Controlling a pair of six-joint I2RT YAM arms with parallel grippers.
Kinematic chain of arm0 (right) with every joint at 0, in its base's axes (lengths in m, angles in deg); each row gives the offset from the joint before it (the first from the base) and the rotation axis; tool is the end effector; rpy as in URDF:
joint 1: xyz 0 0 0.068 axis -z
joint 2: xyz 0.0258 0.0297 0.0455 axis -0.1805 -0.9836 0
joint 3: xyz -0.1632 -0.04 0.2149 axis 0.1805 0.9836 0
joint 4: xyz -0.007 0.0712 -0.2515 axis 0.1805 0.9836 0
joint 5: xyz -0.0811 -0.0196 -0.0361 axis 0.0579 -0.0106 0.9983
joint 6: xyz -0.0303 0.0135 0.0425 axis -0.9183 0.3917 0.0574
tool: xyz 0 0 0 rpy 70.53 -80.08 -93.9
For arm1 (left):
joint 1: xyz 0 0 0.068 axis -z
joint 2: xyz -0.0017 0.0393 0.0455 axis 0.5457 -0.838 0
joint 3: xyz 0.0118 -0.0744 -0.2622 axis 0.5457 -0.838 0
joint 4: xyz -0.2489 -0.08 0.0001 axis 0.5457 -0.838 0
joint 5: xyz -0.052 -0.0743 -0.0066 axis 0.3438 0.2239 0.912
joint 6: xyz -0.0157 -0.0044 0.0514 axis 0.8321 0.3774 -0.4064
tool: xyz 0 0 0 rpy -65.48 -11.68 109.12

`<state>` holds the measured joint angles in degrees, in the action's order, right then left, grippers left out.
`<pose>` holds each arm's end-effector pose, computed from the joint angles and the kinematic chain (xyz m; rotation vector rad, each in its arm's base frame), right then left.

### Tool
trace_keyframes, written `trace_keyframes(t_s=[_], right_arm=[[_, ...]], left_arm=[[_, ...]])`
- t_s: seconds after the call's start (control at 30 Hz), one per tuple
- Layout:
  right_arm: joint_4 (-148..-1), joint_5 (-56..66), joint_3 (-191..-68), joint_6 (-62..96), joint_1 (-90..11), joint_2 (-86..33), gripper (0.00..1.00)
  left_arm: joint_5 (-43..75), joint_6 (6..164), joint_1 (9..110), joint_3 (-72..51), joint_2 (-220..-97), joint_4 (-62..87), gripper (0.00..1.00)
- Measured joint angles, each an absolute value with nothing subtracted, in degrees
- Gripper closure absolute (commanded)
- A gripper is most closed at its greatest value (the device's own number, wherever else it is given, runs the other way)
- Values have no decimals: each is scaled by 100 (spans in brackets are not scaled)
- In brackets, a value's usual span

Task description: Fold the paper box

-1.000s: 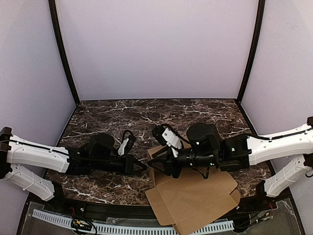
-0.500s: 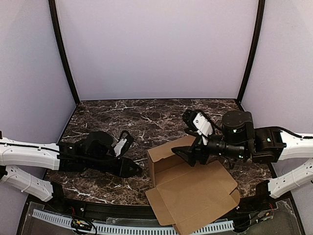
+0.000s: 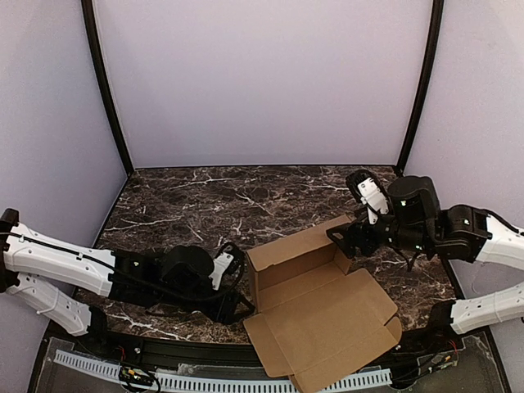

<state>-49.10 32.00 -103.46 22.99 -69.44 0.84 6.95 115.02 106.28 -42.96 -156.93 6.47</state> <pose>0.1158 0.1700 0.3154 -0.6268 1.9923 0.4188 0.0784 -0.2579 0.2139 0.6622 2.3588 -1.0021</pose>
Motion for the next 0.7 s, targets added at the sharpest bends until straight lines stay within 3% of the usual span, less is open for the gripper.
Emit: trace_keyframes(t_s=[0.3, 0.5, 0.57, 0.67, 0.7], right_arm=[[-4051, 3125, -9599, 3506, -6726, 808, 10], [-3764, 2966, -9319, 4096, -6673, 1072, 16], [-3742, 2907, -9282, 4245, -6647, 985, 21], [-3758, 2830, -9282, 4378, -6623, 729, 32], [-3771, 2800, -9284, 4393, -6612, 628, 35]], left_arm=[[39, 11167, 10637, -3702, -16010, 323, 38], [-219, 10566, 10637, -2740, -15918, -632, 40], [-256, 10319, 10637, -2344, -15807, -1001, 45], [-291, 9981, 10633, -1794, -15717, -1351, 69], [-298, 9841, 10600, -1579, -15715, -1451, 72]])
